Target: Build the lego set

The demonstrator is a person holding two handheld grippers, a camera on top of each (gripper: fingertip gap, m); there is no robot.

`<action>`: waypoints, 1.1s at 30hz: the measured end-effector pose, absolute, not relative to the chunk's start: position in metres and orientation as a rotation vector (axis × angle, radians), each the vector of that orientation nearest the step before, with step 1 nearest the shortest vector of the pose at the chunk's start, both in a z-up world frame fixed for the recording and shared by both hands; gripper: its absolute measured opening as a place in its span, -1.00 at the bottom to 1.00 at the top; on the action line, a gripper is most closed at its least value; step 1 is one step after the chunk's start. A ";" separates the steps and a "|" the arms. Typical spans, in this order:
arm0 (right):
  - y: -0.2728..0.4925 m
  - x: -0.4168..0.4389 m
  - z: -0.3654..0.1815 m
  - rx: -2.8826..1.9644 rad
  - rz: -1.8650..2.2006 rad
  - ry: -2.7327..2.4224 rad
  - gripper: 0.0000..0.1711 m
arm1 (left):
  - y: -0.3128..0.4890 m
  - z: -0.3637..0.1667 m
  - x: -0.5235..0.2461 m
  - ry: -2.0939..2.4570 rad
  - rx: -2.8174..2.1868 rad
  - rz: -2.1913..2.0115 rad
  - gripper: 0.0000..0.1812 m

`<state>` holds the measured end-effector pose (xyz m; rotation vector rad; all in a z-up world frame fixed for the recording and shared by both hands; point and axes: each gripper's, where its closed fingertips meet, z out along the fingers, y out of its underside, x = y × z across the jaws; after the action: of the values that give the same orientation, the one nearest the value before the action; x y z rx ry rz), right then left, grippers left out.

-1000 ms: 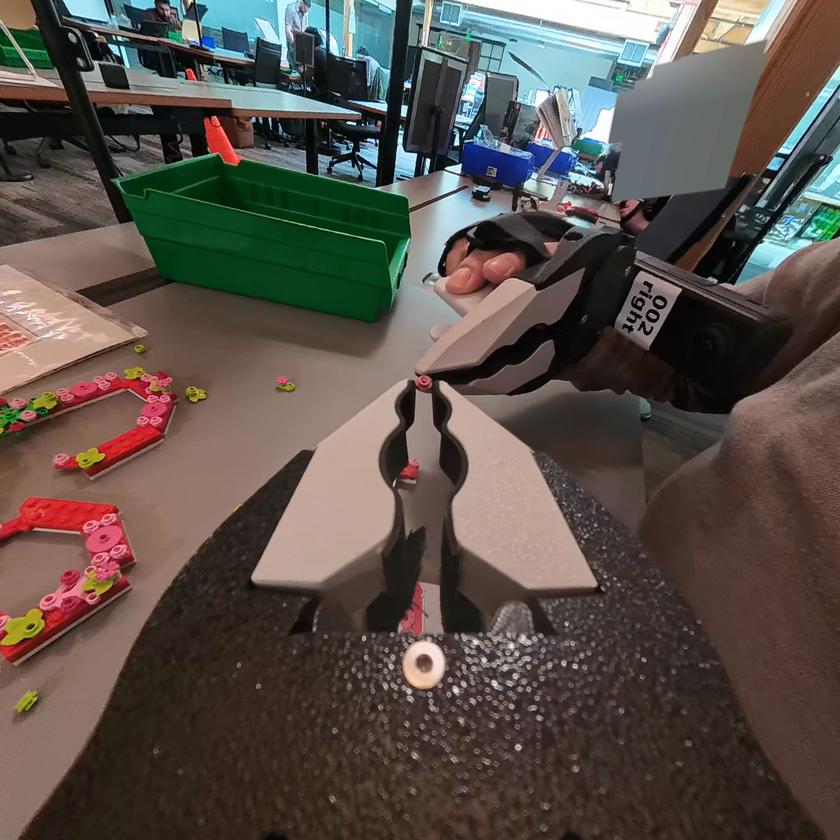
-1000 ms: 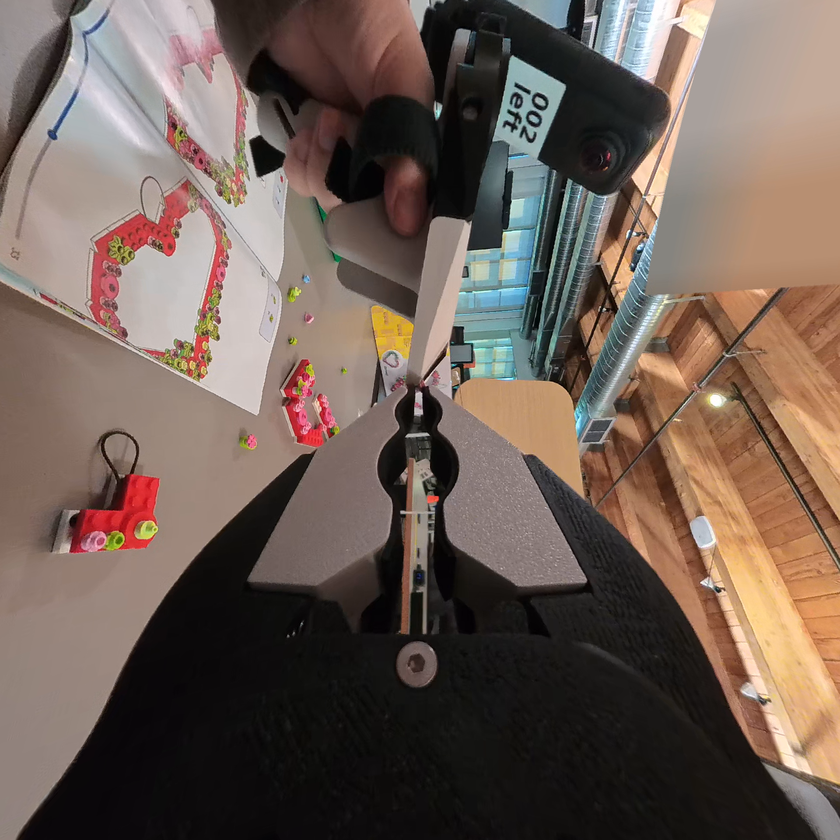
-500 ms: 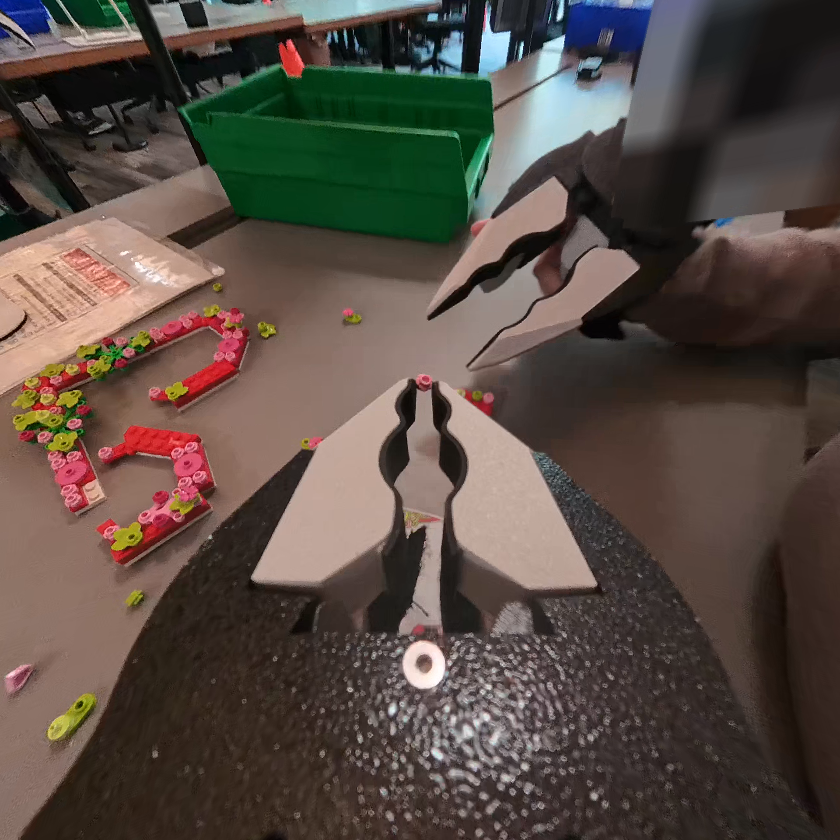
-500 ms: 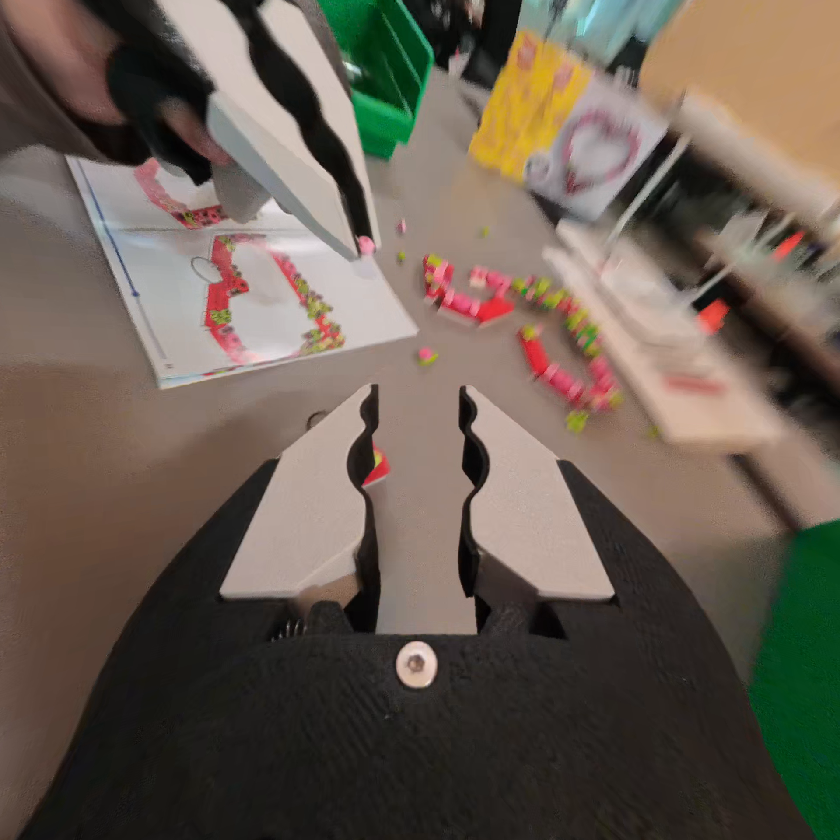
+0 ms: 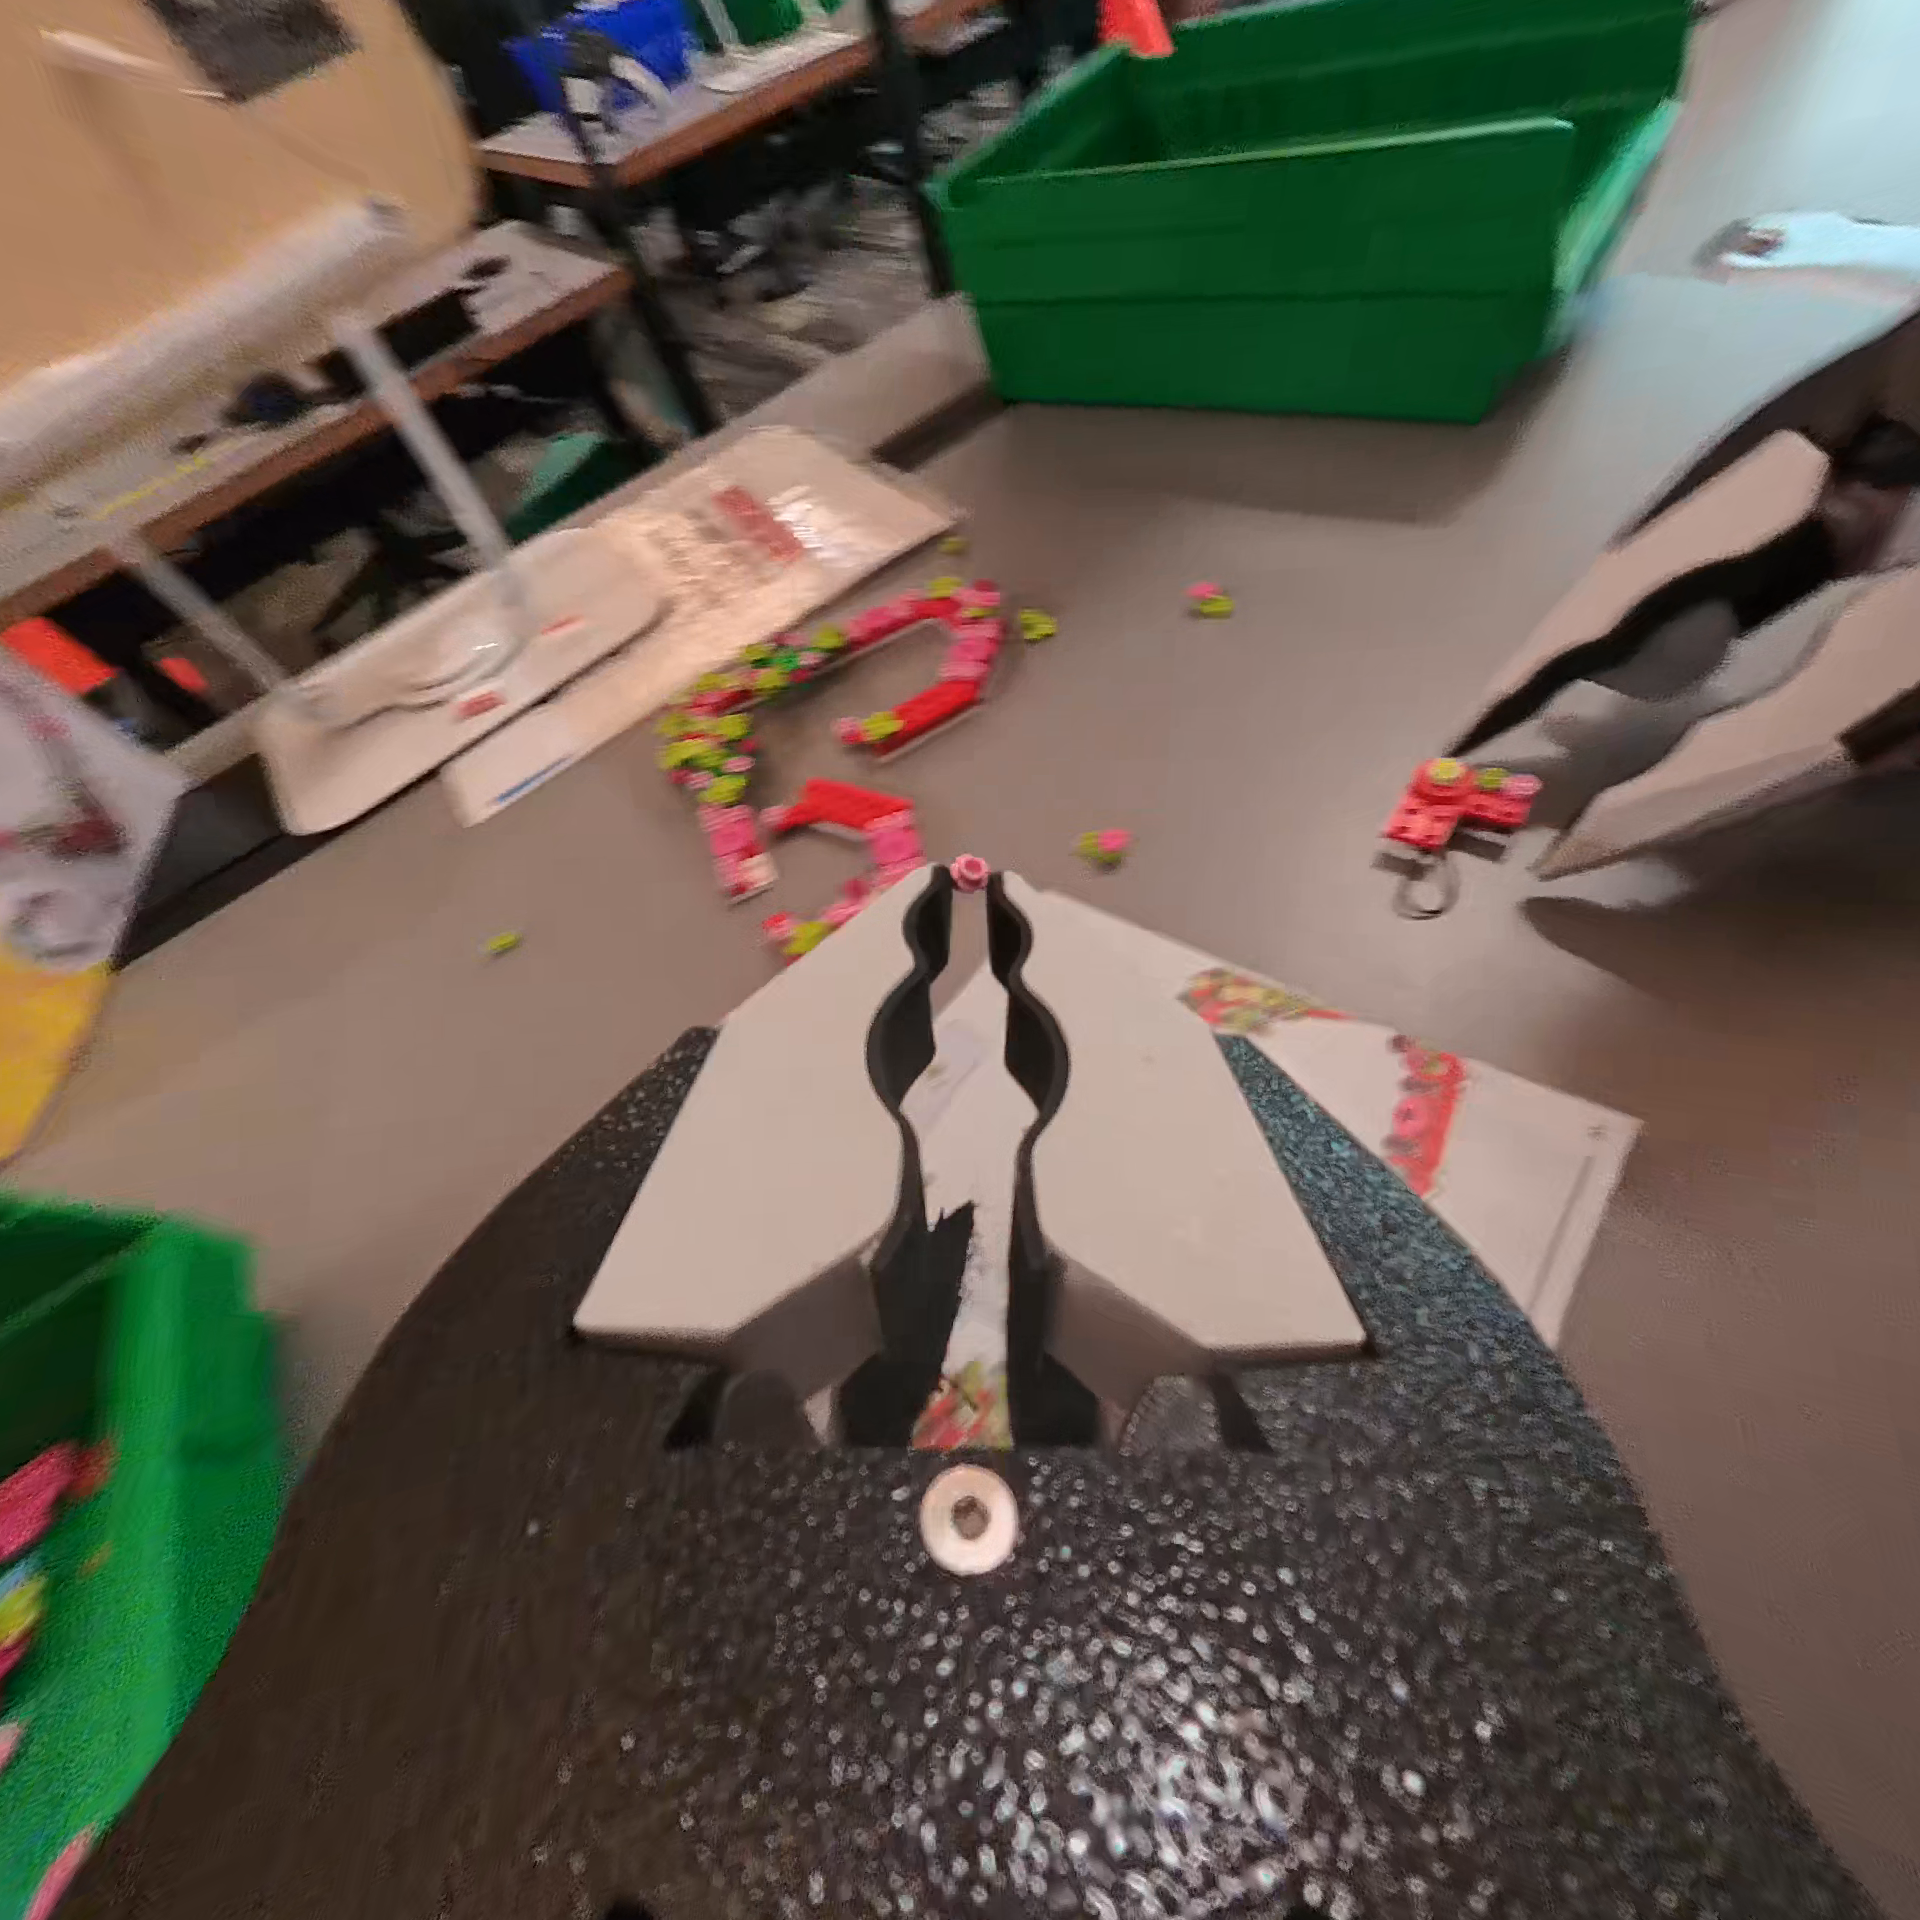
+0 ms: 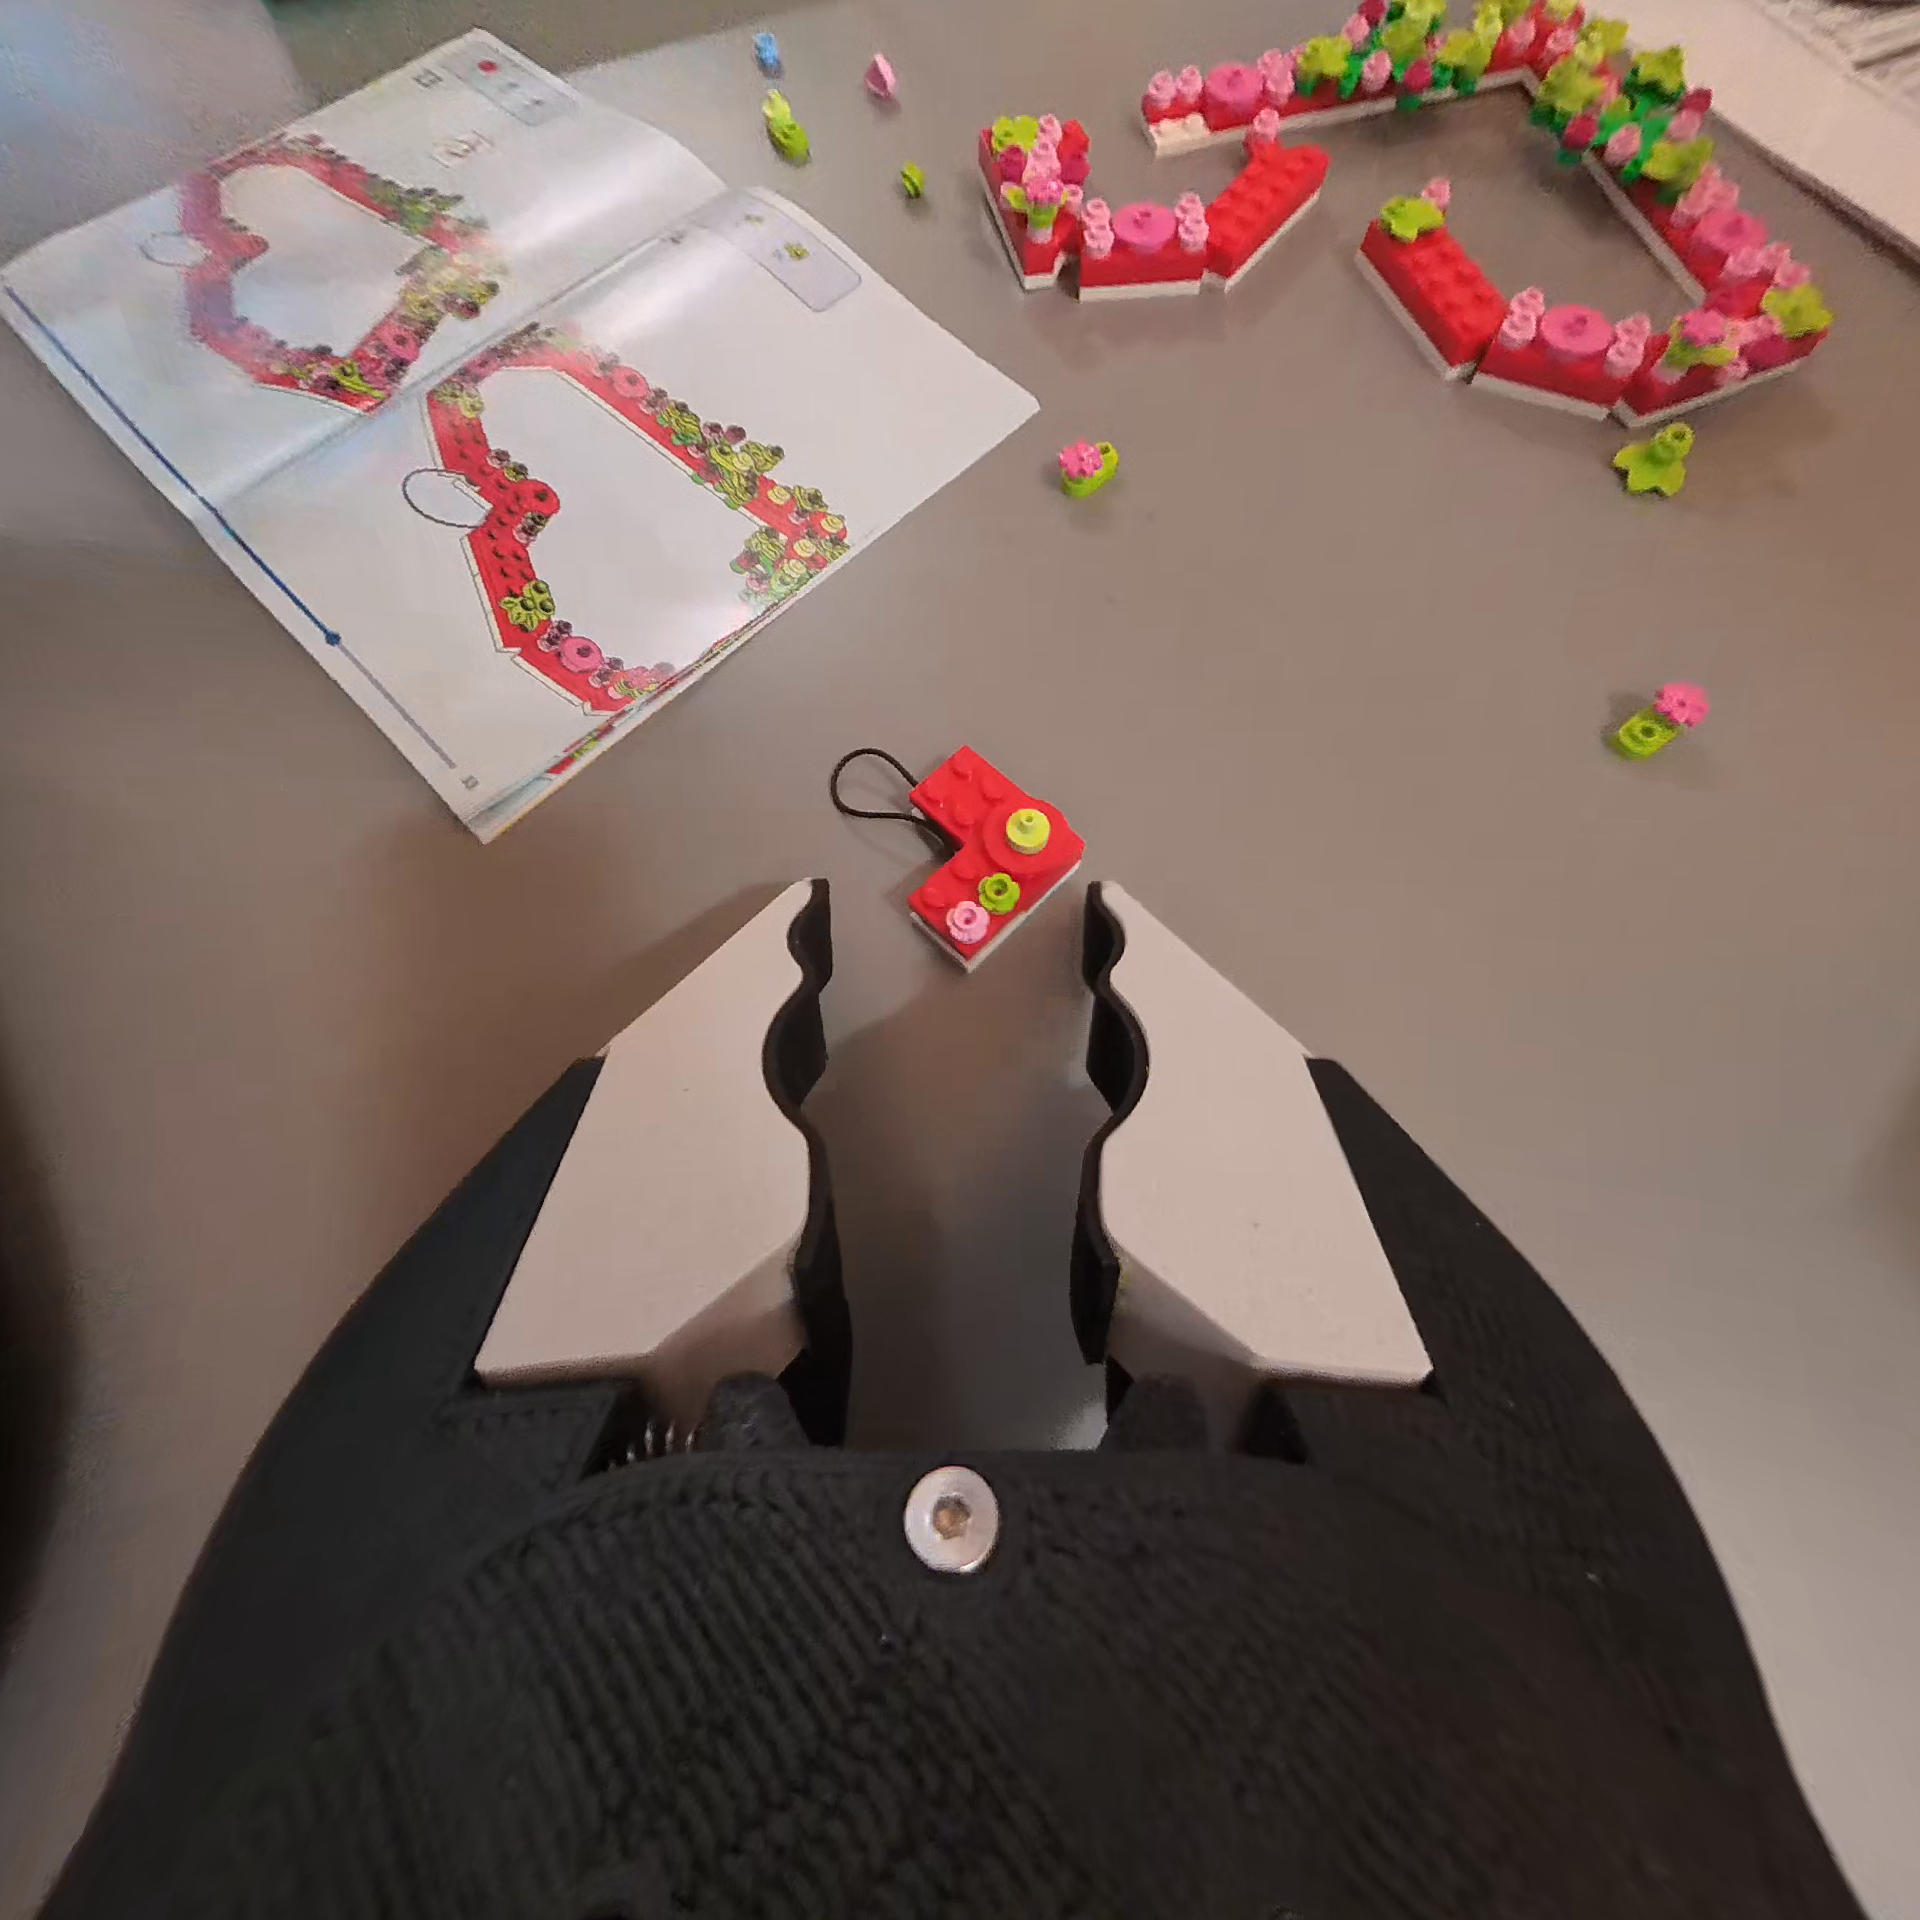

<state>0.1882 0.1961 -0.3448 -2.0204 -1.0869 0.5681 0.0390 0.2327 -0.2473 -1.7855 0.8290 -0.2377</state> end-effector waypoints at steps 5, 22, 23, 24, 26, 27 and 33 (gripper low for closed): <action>0.200 0.187 -0.346 -2.086 0.564 -0.969 -0.54 | 0.228 -0.215 -0.044 0.656 -1.789 -0.053 -0.94; 0.212 0.192 -0.349 -2.112 0.498 -0.933 -0.83 | 0.221 -0.208 -0.076 0.586 -1.809 -0.009 -0.94; 0.212 0.191 -0.349 -2.111 0.507 -0.939 -0.83 | 0.221 -0.210 -0.073 0.589 -1.810 -0.025 -0.94; 0.212 0.191 -0.349 -2.108 0.520 -0.946 -0.80 | 0.221 -0.211 -0.069 0.596 -1.813 -0.044 -0.94; 0.210 0.189 -0.346 -2.079 0.554 -0.975 -0.72 | 0.220 -0.215 -0.060 0.619 -1.816 -0.073 -0.94; 0.210 0.190 -0.344 -2.062 0.554 -0.986 -0.69 | 0.219 -0.218 -0.055 0.632 -1.819 -0.081 -0.94; 0.212 0.196 -0.344 -2.012 0.551 -1.089 -0.67 | 0.209 -0.243 0.009 0.741 -1.838 -0.350 -0.94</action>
<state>0.1961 0.2123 -0.3440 -2.0116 -1.0890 0.5512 0.0091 0.2087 -0.2427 -1.8380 0.7414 -0.3498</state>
